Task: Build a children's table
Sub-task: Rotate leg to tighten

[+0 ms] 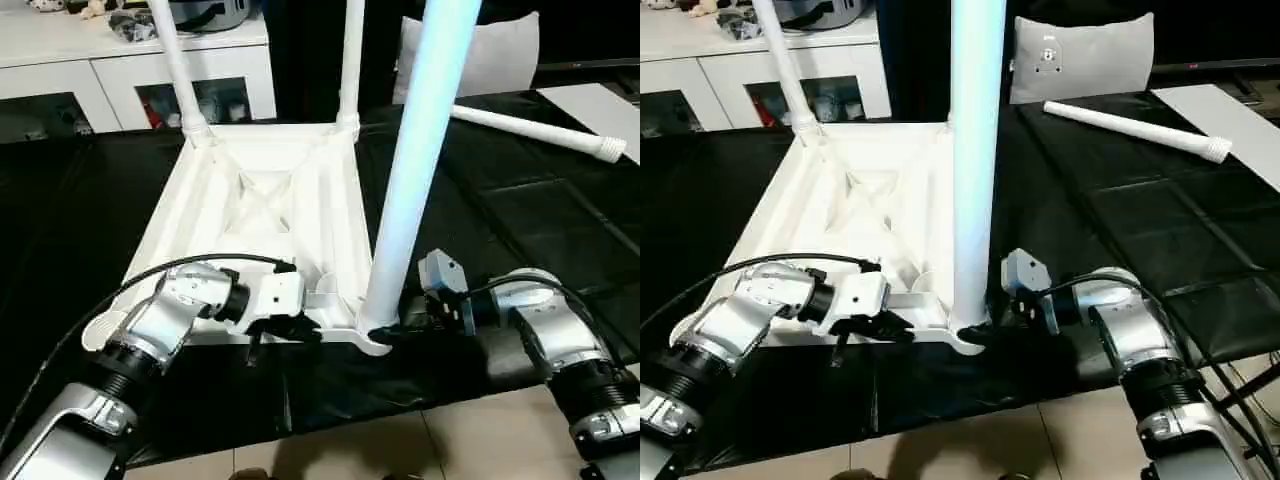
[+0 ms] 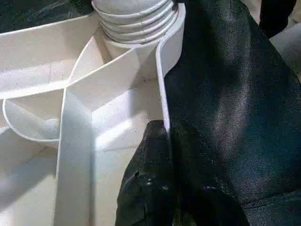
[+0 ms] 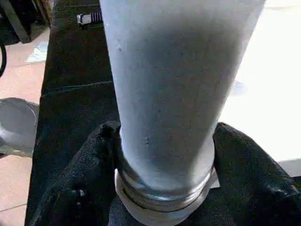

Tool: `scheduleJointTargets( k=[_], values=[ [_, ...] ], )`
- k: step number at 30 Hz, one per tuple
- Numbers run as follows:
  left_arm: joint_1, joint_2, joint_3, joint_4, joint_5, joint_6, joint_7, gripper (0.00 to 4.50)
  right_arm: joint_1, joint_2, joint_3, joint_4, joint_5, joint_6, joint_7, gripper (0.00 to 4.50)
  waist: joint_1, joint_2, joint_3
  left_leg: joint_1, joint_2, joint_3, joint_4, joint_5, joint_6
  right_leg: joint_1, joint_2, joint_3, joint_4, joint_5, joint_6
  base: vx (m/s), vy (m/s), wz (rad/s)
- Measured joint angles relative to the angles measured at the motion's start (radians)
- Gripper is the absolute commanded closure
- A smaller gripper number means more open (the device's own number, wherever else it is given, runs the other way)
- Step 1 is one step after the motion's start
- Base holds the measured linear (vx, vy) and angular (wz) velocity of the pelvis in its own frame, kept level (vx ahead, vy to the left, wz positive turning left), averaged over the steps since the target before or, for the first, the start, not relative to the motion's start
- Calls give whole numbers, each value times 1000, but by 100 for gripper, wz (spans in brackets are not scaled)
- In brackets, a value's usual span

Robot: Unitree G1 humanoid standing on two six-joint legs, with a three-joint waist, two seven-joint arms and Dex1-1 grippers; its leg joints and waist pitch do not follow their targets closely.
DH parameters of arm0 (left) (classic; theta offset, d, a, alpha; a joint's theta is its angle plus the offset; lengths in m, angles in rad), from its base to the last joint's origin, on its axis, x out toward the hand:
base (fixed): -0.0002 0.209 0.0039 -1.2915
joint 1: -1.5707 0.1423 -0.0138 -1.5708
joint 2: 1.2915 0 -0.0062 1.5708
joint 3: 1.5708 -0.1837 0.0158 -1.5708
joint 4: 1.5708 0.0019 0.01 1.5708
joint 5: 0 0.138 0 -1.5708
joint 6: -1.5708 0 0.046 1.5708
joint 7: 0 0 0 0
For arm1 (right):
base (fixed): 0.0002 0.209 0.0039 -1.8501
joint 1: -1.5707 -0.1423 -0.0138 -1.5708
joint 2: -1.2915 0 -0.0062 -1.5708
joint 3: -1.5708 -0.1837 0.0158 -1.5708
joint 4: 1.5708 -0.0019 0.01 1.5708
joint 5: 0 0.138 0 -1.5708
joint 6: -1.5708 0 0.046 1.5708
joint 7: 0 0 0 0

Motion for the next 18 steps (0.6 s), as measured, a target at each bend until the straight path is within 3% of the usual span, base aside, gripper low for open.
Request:
scheduleJointTargets(
  k=[3,6,9,13,16,18],
  values=[
    [6,-2,6,-1,-8,11,0,450,3,5,-3,-4,10,26,-1,185,0,0,0,0,0,0,0,0,0,0,0,0,0,0,0,0,0,0],
    [46,-17,41,-51,-23,94,25,450,42,20,-23,-57,21,94,-39,186,0,1,-1,1,0,0,0,0,0,0,0,0,1,-1,0,0,0,0],
    [104,-38,88,-123,-26,219,118,450,58,66,-47,-85,6,173,-154,186,-13,0,-3,5,0,1,0,0,-3,2,0,1,1,-2,3,0,0,0],
    [134,-152,146,-186,-7,429,348,450,34,223,-140,-25,-24,250,-502,186,-86,-10,-4,14,0,0,1,3,-8,5,1,-2,-4,-2,3,-26,3,-7],
    [141,-217,152,-206,5,485,439,450,6,275,-174,13,-27,271,-632,186,-117,-11,-4,7,1,-11,-1,3,-8,8,1,-20,-24,-2,3,-17,4,-4],
    [136,-249,161,-206,38,508,502,450,-22,326,-195,51,-28,282,-731,186,-125,-10,-4,2,1,-19,-1,3,-8,10,0,-32,-35,-2,3,0,0,0]
  ],
)
